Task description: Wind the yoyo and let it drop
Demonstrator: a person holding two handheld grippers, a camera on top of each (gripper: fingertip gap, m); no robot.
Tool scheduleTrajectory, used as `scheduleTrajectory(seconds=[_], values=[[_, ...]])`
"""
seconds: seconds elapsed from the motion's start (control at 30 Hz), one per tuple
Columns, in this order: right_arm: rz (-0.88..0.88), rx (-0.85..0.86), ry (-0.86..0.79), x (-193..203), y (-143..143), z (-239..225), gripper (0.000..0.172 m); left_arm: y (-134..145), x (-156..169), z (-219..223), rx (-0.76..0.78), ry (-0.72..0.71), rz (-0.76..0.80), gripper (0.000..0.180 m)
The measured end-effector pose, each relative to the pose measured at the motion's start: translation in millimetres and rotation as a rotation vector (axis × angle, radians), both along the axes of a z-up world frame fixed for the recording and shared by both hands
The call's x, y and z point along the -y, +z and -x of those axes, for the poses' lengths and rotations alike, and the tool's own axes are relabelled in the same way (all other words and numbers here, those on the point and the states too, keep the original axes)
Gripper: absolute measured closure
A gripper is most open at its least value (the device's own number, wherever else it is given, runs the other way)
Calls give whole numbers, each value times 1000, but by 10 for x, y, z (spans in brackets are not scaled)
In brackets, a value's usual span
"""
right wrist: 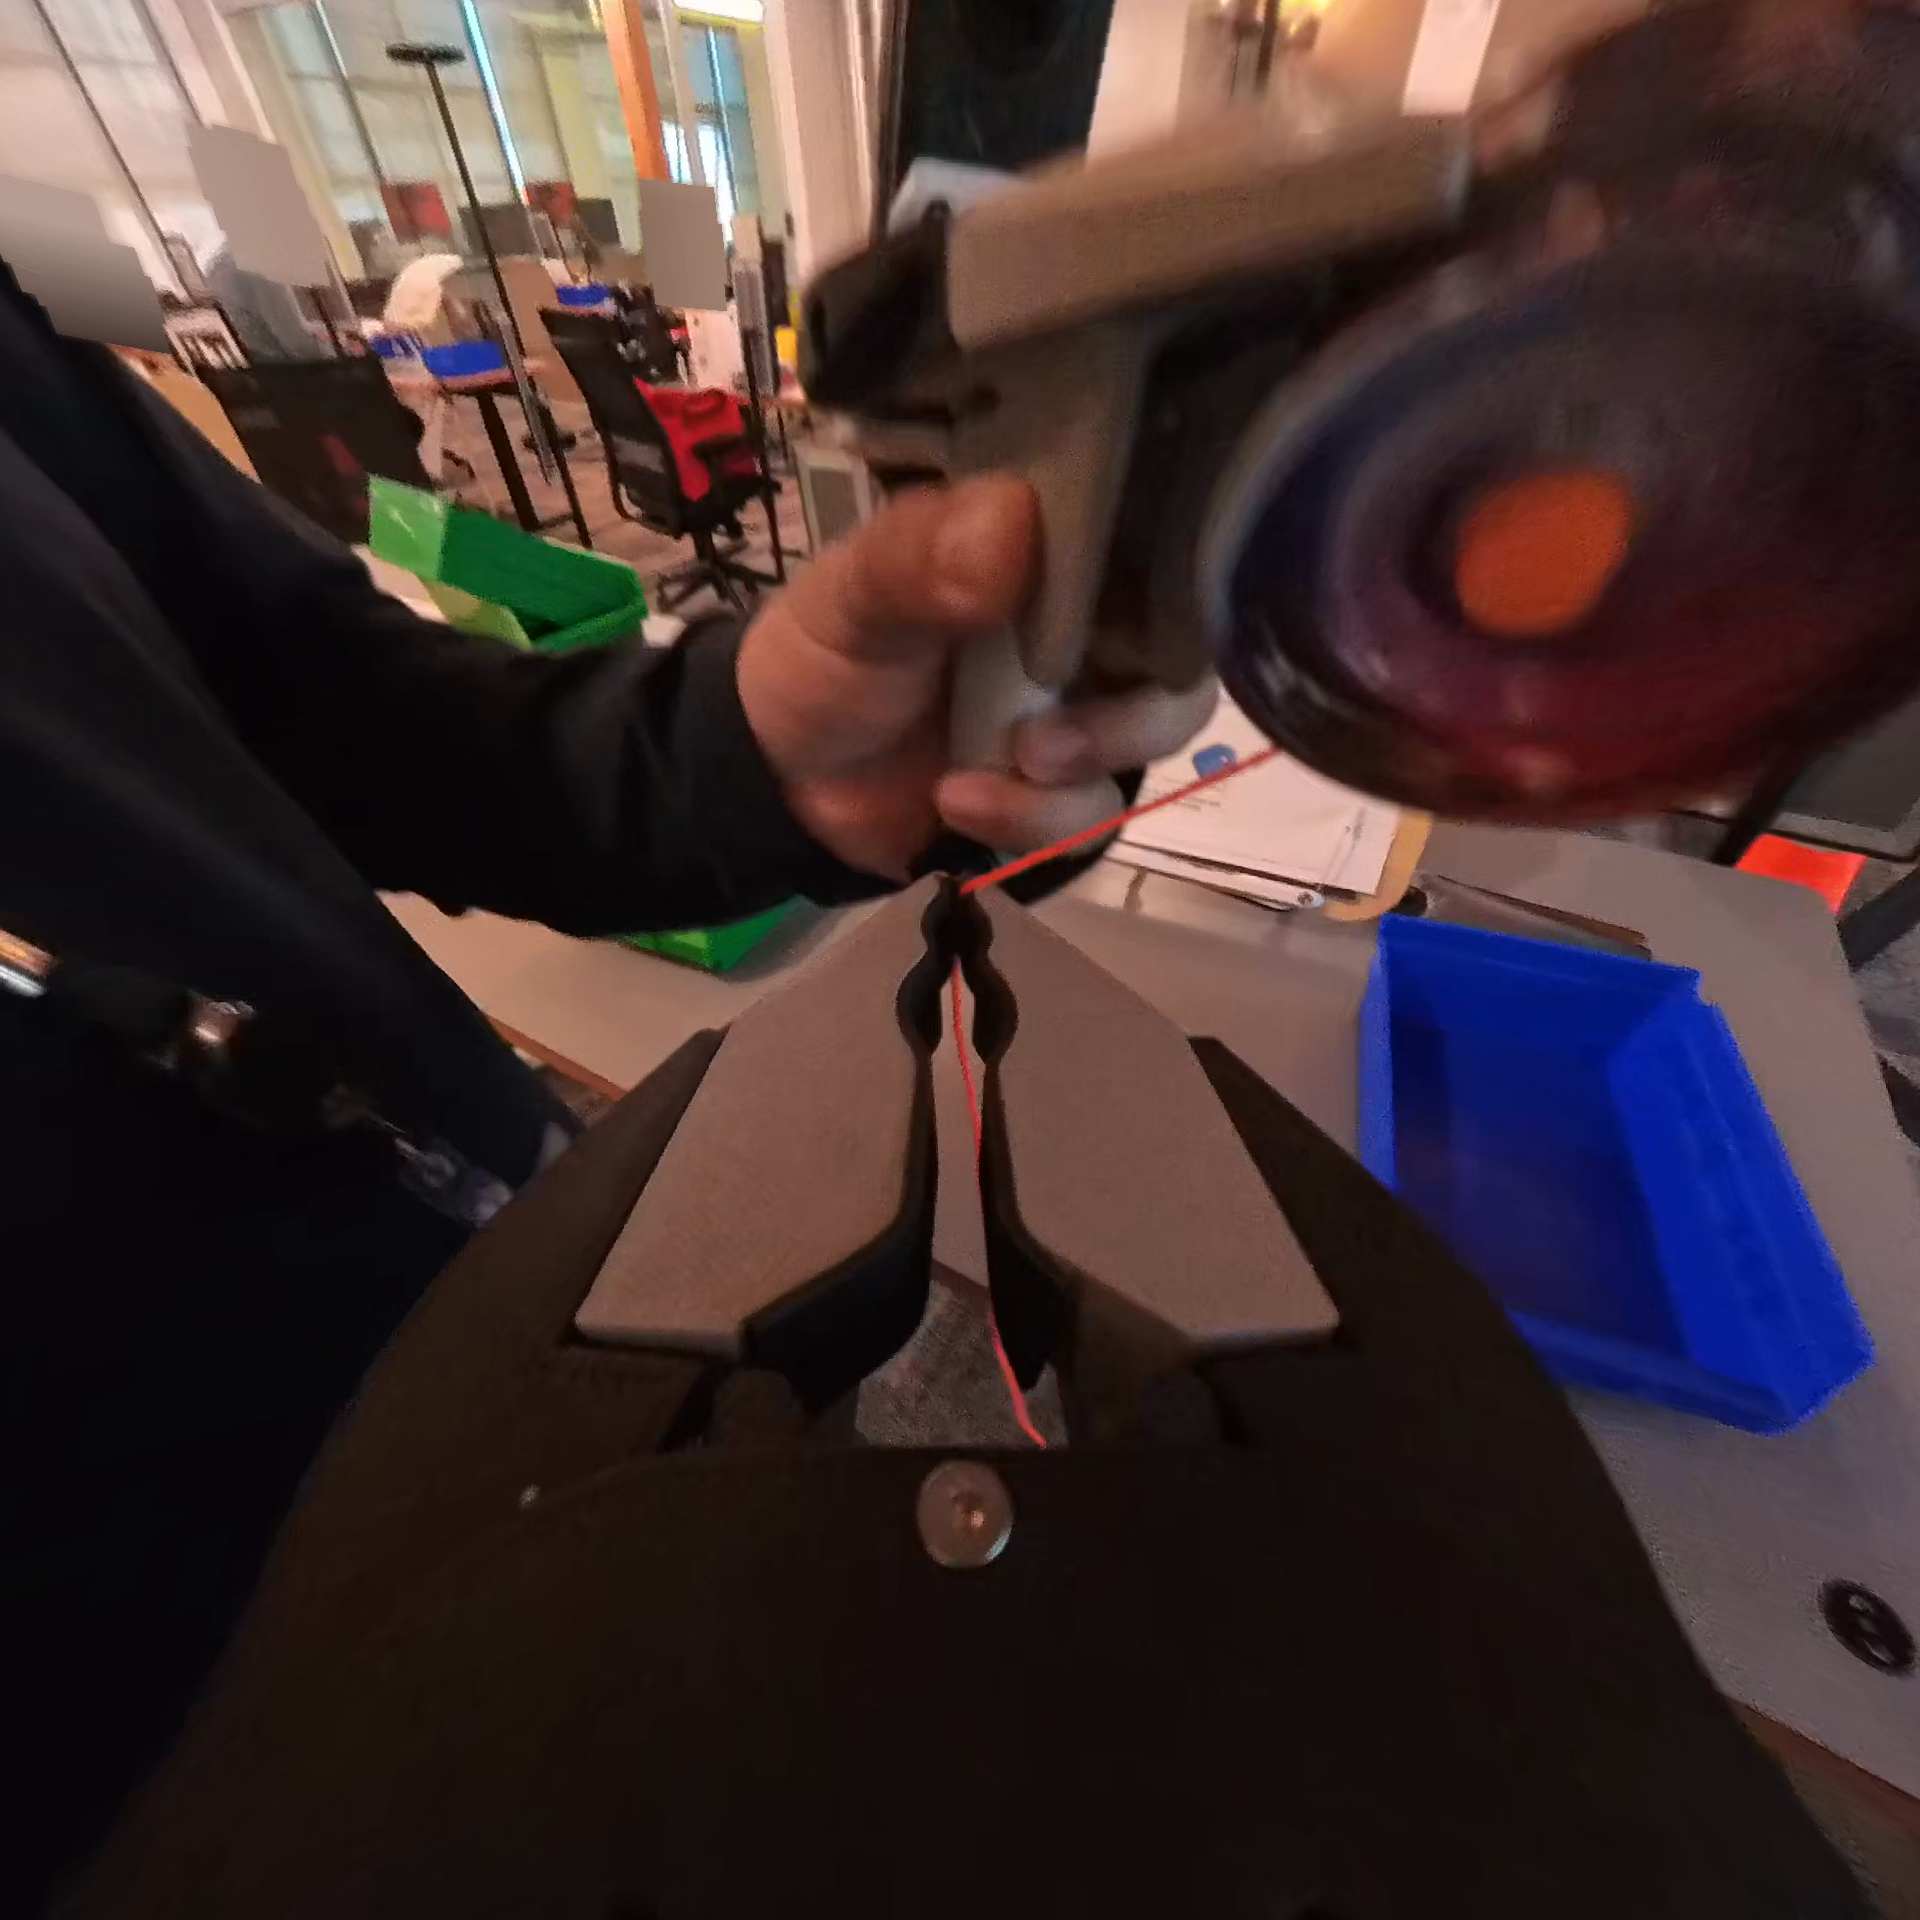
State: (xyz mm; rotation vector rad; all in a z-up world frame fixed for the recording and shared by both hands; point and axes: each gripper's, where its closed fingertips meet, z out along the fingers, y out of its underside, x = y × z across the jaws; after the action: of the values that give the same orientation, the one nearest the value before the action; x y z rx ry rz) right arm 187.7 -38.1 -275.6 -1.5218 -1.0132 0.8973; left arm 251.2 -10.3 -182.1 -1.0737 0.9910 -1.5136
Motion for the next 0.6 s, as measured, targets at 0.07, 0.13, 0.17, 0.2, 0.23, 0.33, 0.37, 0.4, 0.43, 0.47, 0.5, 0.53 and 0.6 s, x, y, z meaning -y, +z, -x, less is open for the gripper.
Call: scheduleTrajectory(seconds=[0.07, 0.13, 0.17, 0.2, 0.23, 0.33, 0.37, 0.4, 0.43, 0.47, 0.5, 0.53, 0.6], values=[[22, -20, 6, 44, 128, 23, 172, -102, -41, -47, -71, 93, -78, 179], [6, 30, 3, 51, 228, -44, 172, -190, -41, -91, -135, 143, -144, 179], [-19, 83, -7, 40, 265, -113, 172, -228, -52, -99, -164, 162, -171, 180], [-51, 144, -29, 16, 305, -203, 172, -258, -71, -93, -187, 174, -191, 179], [-88, 202, -65, -23, 358, -311, 172, -278, -89, -70, -200, 171, -190, 179], [-171, 340, -180, -149, 570, -621, 172, -281, -60, 16, -184, 93, -133, 179], [-204, 387, -201, -185, 621, -684, 172, -346, -67, 12, -225, 92, -132, 179], [-238, 449, -225, -239, 634, -746, 172, -378, -12, 2, -242, 65, -147, 179], [-270, 516, -247, -305, 615, -800, 172, -414, 40, -14, -266, 36, -147, 179], [-296, 562, -262, -371, 593, -835, 172, -435, 96, -29, -282, 2, -137, 179], [-307, 576, -264, -417, 569, -842, 172, -431, 148, -36, -282, -34, -122, 180], [-308, 566, -255, -448, 547, -829, 172, -411, 199, -32, -272, -74, -102, 179], [-298, 517, -221, -475, 495, -789, 172, -326, 272, 7, -228, -156, -46, 180]])
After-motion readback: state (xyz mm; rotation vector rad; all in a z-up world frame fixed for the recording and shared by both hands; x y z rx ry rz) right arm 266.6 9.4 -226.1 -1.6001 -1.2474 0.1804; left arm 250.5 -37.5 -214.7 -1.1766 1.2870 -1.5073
